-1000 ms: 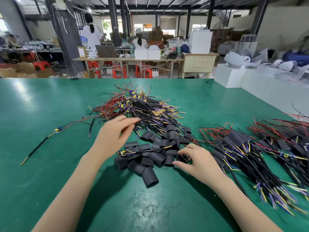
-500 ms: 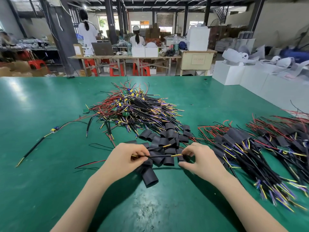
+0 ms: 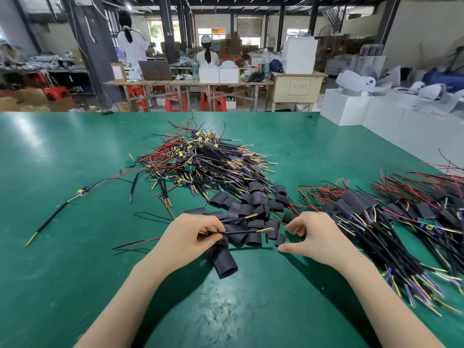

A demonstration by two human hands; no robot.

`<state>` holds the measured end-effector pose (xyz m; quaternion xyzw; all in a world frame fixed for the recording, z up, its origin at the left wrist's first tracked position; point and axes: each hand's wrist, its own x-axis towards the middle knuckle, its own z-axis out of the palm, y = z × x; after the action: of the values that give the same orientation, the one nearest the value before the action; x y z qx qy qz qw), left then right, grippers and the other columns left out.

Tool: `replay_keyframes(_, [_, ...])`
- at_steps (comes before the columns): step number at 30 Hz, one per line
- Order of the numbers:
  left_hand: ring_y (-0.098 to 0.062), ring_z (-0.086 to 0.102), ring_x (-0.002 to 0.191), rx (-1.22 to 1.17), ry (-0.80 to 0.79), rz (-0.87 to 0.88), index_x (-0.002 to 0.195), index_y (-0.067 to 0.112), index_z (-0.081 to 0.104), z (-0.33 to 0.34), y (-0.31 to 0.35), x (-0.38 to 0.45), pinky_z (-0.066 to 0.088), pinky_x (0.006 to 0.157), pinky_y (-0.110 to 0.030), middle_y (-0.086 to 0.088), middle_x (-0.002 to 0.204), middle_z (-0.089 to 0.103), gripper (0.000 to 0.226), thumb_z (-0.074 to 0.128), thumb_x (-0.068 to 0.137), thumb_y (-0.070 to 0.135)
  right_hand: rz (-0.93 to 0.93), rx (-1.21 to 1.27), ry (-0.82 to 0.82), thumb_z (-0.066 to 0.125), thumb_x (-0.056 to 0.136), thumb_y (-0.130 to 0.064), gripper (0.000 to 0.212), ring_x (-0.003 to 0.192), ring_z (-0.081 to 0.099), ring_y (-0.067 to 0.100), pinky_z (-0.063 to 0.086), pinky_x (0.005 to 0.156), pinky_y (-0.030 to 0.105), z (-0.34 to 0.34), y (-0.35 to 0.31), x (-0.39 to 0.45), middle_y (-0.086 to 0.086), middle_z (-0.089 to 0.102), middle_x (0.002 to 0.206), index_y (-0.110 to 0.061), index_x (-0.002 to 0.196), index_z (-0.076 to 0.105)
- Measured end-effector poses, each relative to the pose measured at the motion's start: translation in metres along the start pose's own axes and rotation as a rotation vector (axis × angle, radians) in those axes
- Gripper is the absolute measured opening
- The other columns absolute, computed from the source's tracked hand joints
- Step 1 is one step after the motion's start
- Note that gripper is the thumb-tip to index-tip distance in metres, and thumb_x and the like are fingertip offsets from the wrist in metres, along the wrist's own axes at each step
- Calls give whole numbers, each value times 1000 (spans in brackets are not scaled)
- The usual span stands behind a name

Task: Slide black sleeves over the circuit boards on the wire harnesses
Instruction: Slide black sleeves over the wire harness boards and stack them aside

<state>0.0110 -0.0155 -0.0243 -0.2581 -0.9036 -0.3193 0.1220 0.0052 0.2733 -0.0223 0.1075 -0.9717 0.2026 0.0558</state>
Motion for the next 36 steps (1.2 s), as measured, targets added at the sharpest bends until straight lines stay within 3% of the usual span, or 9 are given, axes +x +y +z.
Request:
replay_keyframes(3, [-4,65,73,-4,20,-8,88,19,74,-1,0,0,54,71,-25,13,76,69,10,75,82,10,-34,6,-2,79,67,-50,36,72,55,4,46,72,23,3,0,0,-16,58,76,-24,91,74])
replay_keyframes(6, [-2,65,72,-32,61,-15,85,17,73,-1,0,0,52,71,-19,12,76,70,12,75,81,7,-116,7,108,73,77,-34,23,88,59,14,45,80,27,11,-2,4,-7,63,86,-21,96,73])
replay_keyframes(11, [-2,66,74,-30,66,-17,85,17,73,0,0,0,53,71,-20,12,76,70,11,76,80,7,-161,3,59,67,83,-31,46,114,50,20,40,98,30,26,-9,9,-2,63,119,-18,126,60])
replay_keyframes(17, [-1,65,73,-2,77,-22,85,19,72,-2,-3,0,55,72,-27,13,76,69,12,76,80,9,-115,-26,34,61,78,-13,34,114,48,20,41,96,34,19,-7,7,-4,64,118,-17,112,68])
replay_keyframes(20, [-4,66,72,-1,114,-35,85,18,72,-3,-4,0,56,72,-30,12,75,69,12,76,80,8,-144,44,171,60,75,-3,30,105,50,22,40,94,33,21,-15,6,-1,65,108,-13,101,69])
replay_keyframes(23, [-7,67,72,-20,152,-61,86,18,72,-2,-5,1,56,73,-32,10,75,70,11,75,81,9,-190,126,258,67,75,-12,21,99,51,23,41,90,33,28,-32,4,-1,63,97,-14,96,69])
replay_keyframes(27, [-11,68,71,-20,146,-79,87,17,72,-1,-5,2,56,73,-35,8,75,71,10,75,82,9,-258,-22,121,66,84,-40,36,104,47,21,41,92,33,42,-42,4,-1,59,107,-19,114,67])
replay_keyframes(33, [-11,66,69,10,141,-68,86,18,71,-1,-6,1,56,70,-35,9,73,69,9,74,82,10,-222,-27,74,61,80,-21,30,106,51,20,40,89,34,32,-33,3,-5,62,109,-23,108,72])
replay_keyframes(36, [-9,65,68,19,129,-61,86,19,71,-1,-5,1,55,70,-34,10,73,69,10,75,82,11,-182,-14,122,66,79,-36,25,101,55,18,39,87,33,30,-32,1,-7,62,102,-28,102,73])
